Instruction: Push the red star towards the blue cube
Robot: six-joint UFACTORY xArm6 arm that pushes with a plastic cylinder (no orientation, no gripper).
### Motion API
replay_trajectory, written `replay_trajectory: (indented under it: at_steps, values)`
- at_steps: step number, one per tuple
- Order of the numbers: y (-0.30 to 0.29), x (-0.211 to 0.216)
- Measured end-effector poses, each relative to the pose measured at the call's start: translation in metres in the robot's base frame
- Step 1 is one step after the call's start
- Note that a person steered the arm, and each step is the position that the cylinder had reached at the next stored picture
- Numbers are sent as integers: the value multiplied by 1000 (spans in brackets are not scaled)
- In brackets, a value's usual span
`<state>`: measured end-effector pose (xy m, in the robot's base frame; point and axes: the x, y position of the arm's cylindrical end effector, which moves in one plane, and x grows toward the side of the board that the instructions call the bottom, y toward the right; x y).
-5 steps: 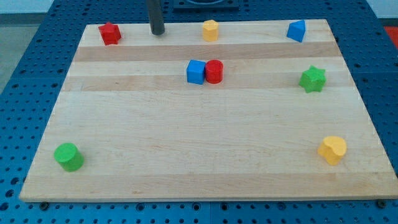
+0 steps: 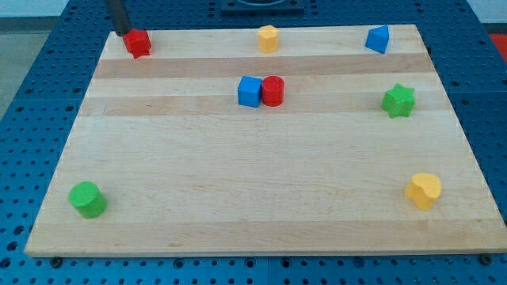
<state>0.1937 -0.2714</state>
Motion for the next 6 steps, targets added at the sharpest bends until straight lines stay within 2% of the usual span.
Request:
replay_trajectory:
  at_steps: [2,6]
  values:
    - [2,29]
    - [66,22]
